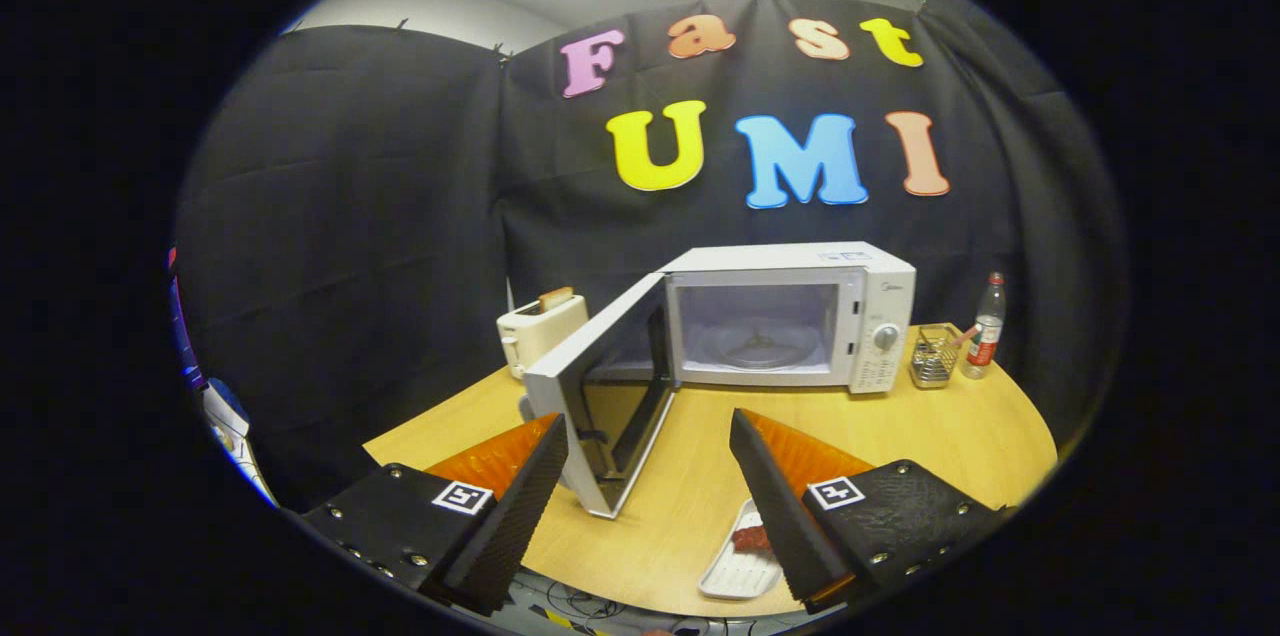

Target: Open the microwave, put the food inside, and close the microwave door.

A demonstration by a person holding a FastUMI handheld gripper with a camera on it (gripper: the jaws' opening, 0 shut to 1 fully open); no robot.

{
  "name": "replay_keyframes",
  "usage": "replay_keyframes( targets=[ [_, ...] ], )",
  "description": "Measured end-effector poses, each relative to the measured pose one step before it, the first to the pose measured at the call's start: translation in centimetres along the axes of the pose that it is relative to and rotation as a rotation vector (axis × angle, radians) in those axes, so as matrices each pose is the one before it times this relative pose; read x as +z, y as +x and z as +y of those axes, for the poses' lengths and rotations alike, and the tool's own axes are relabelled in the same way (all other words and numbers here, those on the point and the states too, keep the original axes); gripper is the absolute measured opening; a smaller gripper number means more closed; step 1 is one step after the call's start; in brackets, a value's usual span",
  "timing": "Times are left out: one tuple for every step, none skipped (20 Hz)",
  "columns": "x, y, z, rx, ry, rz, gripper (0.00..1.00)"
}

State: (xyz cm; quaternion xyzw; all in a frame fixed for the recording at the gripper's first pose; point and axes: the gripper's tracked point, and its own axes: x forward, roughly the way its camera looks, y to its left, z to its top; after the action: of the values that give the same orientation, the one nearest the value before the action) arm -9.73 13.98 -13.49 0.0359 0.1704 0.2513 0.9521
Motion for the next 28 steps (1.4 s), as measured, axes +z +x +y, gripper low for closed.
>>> replay_keyframes(
  targets=[
    [-0.358,-0.333,-1.226,-0.02525,0.01726,0.00253,0.99],
    [-0.271,-0.109,-1.222,-0.01942,0.01987,0.00635,0.99],
    [-0.426,0.022,-1.055,-0.02014,0.02144,0.01154,0.99],
    [-0.508,0.069,-1.164,-0.01998,0.02280,0.01440,0.99],
    [-0.450,0.012,-1.070,-0.02122,0.02526,0.01251,0.99],
    [-0.494,0.069,-1.112,-0.01948,0.02484,0.01105,0.99],
    [-0.562,0.172,-0.854,-0.01841,0.02218,0.01243,0.99],
    [-0.591,0.125,-0.984,-0.01746,0.01906,0.01080,0.99],
    [-0.674,0.200,-0.825,-0.01525,0.01703,0.01503,0.99],
    [-0.670,0.369,-0.936,-0.01633,0.01324,0.01658,0.98],
    [-0.716,0.287,-0.758,-0.01464,0.01341,0.01569,0.98],
    [-0.692,0.401,-0.678,-0.00860,0.01627,0.01809,0.98],
    [-0.789,0.349,-0.517,-0.00498,0.01969,0.01867,0.98],
    [-0.787,0.542,-0.546,-0.00601,0.01829,0.02100,0.98],
    [-0.805,0.364,-0.458,-0.00760,0.01641,0.02090,0.98],
    [-0.649,0.383,-0.522,-0.00650,0.01713,0.01701,0.98],
    [-0.757,0.426,-0.395,-0.00331,0.02202,0.02013,0.98],
    [-0.640,0.367,-0.186,0.00529,0.02422,0.02253,0.98],
    [-0.556,0.244,0.040,0.00752,0.02380,0.01600,0.98],
    [-0.423,0.284,-0.097,0.00239,0.02191,0.01535,0.98],
    [-0.447,0.330,-0.073,0.00416,0.02033,0.01544,0.96],
    [-0.283,0.288,-0.025,0.00298,0.01540,0.01120,0.96],
    [-0.239,0.130,0.348,0.01378,0.01637,0.01004,0.93],
    [-0.550,0.332,0.244,0.00663,0.01112,0.01108,0.90],
    [-0.100,0.101,-0.046,0.00311,0.00883,0.00920,0.80],
    [-0.209,0.208,0.220,0.01224,0.01059,0.01130,0.79],
    [-0.326,0.190,0.211,0.01210,0.01218,0.01336,0.79],
    [-0.306,0.293,0.265,0.01151,0.01408,0.01679,0.79]
  ],
)
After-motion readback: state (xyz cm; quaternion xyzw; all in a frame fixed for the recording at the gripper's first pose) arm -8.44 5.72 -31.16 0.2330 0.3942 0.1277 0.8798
